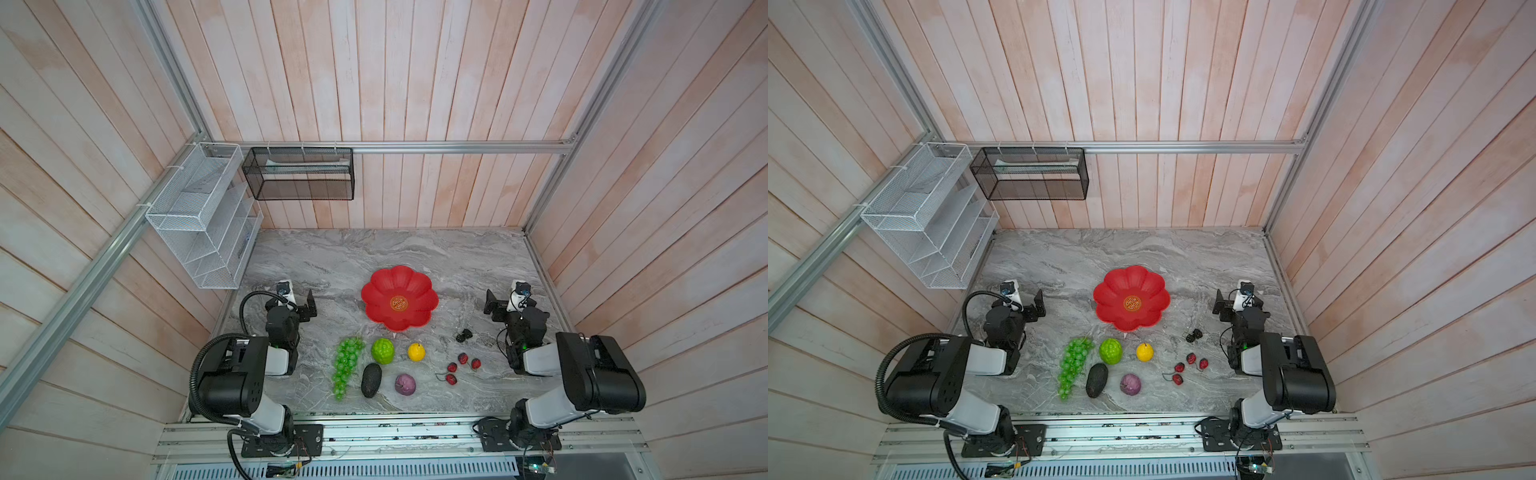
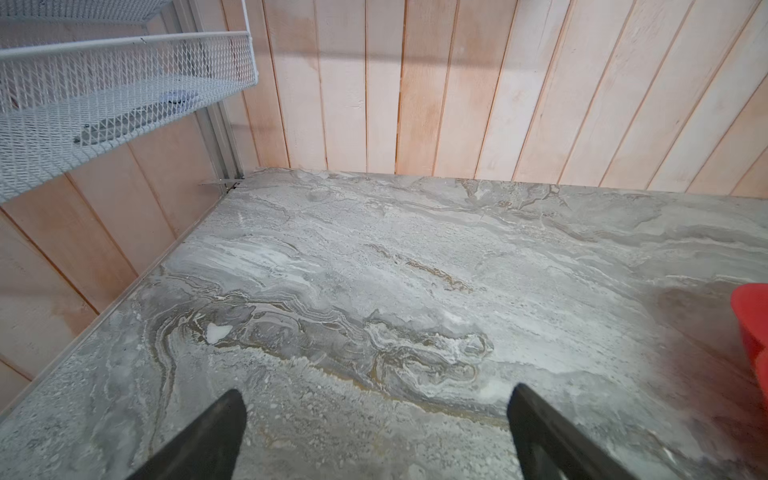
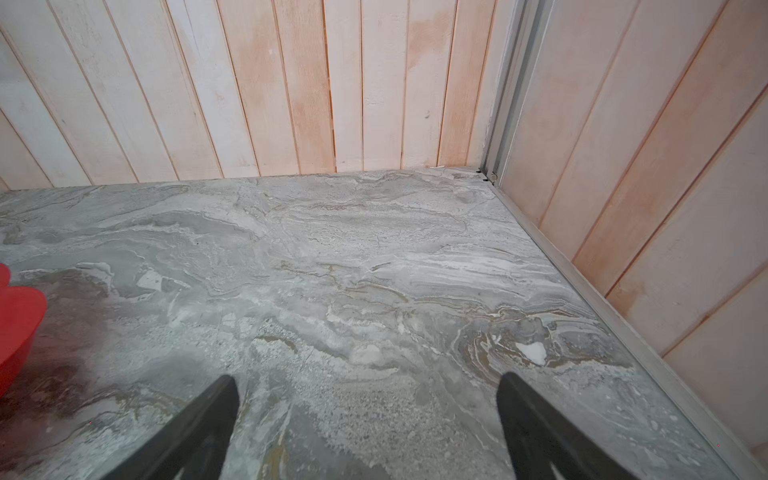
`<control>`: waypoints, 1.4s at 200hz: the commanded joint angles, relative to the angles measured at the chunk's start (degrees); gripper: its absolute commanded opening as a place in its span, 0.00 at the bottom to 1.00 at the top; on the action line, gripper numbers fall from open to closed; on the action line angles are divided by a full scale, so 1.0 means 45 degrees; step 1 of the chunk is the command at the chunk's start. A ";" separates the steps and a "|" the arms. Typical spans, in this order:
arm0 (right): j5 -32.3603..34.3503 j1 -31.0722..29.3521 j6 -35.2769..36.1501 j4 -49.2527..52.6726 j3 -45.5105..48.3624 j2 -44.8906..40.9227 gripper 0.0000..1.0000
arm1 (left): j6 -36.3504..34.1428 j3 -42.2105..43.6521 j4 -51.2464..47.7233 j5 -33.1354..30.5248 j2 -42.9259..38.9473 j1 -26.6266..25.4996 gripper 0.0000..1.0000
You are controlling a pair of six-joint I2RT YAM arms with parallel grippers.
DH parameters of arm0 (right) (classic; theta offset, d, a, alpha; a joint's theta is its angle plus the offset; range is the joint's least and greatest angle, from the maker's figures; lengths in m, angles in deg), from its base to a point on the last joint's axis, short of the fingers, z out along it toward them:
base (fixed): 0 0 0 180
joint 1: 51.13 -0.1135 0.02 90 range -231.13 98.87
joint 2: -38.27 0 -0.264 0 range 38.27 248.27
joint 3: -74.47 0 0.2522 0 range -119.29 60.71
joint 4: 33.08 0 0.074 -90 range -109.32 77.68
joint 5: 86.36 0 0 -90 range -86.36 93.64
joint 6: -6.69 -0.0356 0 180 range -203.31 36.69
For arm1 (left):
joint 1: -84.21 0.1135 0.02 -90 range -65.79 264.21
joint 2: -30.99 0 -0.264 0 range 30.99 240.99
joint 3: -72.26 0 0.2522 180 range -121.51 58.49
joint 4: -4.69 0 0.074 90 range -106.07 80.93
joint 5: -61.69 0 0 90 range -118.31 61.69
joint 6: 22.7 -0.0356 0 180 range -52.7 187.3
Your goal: Place and organize the fake fruits in the fruit bowl
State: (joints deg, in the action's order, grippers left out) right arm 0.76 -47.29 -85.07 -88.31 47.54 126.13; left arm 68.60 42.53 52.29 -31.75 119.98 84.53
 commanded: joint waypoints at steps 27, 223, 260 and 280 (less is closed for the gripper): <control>0.0131 -0.0042 -0.0039 -0.0040 -0.0197 -0.0148 0.98 | 0.0063 -0.0142 0.0466 0.0062 -0.0146 0.0047 1.00; 0.1298 -0.0406 0.0075 0.2104 -0.1019 -0.1286 0.98 | 0.0624 -0.1498 -0.2781 -0.2108 -0.1127 -0.0014 1.00; 0.1986 -0.0441 -0.1277 0.5786 -0.2333 -0.3986 0.98 | 0.1454 -0.4340 -0.8165 -0.3194 -0.1679 -0.0066 1.00; 0.1168 -0.0642 -0.2260 0.8781 -0.3624 -0.4966 0.95 | 0.2661 -0.5903 -1.1965 -0.4303 -0.2015 -0.0394 1.00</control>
State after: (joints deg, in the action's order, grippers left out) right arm 7.01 -49.02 -89.02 -66.74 36.49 107.66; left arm 74.02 22.07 22.11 -43.60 112.85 84.22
